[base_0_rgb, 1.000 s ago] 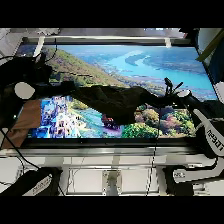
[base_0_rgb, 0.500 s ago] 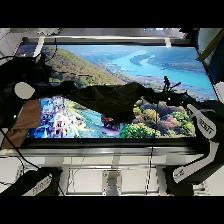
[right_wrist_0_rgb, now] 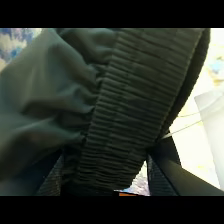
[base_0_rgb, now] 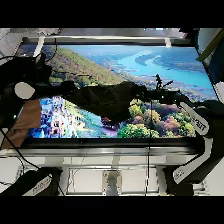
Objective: Fold the clothes and pants, and hang the long-sleeved shirts on hangers.
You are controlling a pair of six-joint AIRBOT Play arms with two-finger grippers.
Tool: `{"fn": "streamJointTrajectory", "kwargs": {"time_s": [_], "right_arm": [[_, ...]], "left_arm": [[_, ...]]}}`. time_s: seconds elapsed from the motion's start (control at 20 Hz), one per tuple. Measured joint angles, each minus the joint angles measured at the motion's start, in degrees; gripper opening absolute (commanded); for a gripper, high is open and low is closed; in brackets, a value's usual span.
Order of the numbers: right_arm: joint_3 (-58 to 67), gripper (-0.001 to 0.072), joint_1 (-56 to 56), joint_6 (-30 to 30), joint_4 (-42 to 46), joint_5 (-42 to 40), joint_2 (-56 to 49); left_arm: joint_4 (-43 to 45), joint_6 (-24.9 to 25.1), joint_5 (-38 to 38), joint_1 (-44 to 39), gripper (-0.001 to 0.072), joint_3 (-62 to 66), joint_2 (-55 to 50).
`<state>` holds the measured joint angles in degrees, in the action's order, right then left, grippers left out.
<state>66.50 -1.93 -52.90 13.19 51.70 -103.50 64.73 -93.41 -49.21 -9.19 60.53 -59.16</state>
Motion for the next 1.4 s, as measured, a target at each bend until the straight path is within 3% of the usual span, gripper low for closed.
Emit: {"fn": "streamJointTrajectory", "kwargs": {"time_s": [0.2,0.25,0.35,0.4,0.7,0.95,1.2,1.4], "right_arm": [[0.1,0.0541,1.3,0.0,-3.9,-0.3,-2.2],[0.1,0.0442,1.7,0.1,-4.4,-0.8,-2.4],[0.1,0.0065,2.4,0.0,-5.6,-1.9,-2.7],[0.1,0.0026,2.7,0.0,-5.9,-2.6,-2.8],[2.0,0.0019,2.6,0.0,-6.8,-3.9,-1.7],[8.8,0.0019,-3.0,-0.5,-2.0,8.3,7.5],[20.9,0.0018,-6.3,-9.5,10.8,22.0,21.7],[29.8,0.0017,-4.5,-16.6,26.6,26.1,27.0]], "left_arm": [[0.0,0.0,-0.1,0.0,0.0009,0.0,0.0],[0.0,0.0,-0.1,0.0,0.0009,0.0,0.0],[0.0,0.0,-0.1,0.0,0.0009,0.0,0.0],[0.0,0.0,-0.1,0.0,0.001,0.0,0.0],[0.0,0.0,-0.2,0.3,0.0009,0.1,0.3],[0.7,0.0,-0.2,4.9,0.0009,3.1,2.9],[3.8,0.0,-0.6,7.7,0.0008,7.6,6.9],[7.4,0.0,-5.2,5.1,0.0008,7.3,7.1]]}}
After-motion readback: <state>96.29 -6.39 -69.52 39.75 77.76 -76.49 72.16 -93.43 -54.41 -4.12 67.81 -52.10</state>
